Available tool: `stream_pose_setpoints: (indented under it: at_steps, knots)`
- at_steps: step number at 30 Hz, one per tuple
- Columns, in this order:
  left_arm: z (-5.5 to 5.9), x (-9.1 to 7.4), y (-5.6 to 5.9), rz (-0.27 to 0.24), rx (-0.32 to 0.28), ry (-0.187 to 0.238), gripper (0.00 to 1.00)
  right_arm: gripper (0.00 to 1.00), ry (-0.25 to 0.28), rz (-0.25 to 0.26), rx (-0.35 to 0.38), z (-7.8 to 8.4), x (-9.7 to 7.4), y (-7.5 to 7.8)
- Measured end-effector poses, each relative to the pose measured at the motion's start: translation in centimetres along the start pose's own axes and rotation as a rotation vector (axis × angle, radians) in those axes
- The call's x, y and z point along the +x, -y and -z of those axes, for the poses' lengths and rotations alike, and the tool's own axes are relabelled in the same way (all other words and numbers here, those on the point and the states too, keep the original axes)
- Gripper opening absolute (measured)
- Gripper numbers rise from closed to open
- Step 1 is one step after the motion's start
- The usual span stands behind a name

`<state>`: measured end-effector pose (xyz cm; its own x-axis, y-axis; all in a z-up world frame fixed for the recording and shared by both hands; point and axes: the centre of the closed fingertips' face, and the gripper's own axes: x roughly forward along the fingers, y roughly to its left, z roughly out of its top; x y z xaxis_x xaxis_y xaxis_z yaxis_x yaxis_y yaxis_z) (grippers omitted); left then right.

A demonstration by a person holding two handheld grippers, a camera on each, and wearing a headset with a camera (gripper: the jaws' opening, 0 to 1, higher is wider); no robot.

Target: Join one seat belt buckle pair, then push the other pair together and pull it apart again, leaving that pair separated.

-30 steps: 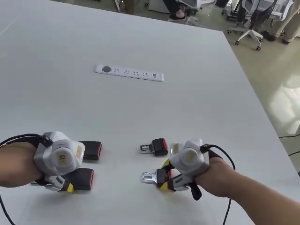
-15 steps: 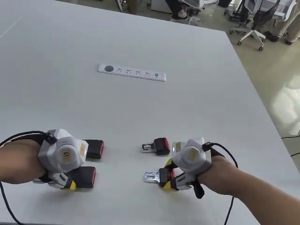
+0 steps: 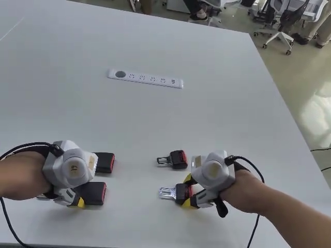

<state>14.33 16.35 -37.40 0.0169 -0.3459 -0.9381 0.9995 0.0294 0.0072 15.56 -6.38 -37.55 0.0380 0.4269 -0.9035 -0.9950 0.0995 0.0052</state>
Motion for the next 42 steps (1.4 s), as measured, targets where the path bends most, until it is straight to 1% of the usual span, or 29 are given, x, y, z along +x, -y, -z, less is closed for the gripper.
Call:
stream_pose_setpoints:
  at_steps: [5,9,14,19,32,38,42]
  knots:
    - [-0.1,0.0,0.0,-0.001,0.0,-0.003,0.34,0.36,0.0,0.002,0.015,-0.3,0.2,-0.3]
    - [0.0,0.0,0.0,0.0,-0.001,-0.004,0.34,0.36,0.005,0.005,0.008,-0.7,0.3,-0.6]
    - [0.0,0.0,0.0,-0.001,-0.001,-0.005,0.34,0.36,0.022,0.008,0.01,-1.5,0.7,-0.9]
    - [0.0,0.0,0.0,-0.003,-0.005,-0.008,0.34,0.36,0.055,0.008,0.016,-2.9,1.3,-1.3]
    - [0.0,-0.1,-0.1,-0.007,-0.011,-0.005,0.34,0.36,0.095,0.011,-0.01,-6.1,2.8,-2.2]
    - [0.1,0.0,-0.1,-0.007,-0.013,-0.004,0.34,0.36,0.111,0.016,-0.019,-7.9,3.5,-2.6]
    - [0.0,0.0,-0.1,-0.008,-0.017,-0.002,0.34,0.36,0.129,0.025,-0.006,-9.1,4.1,-2.7]
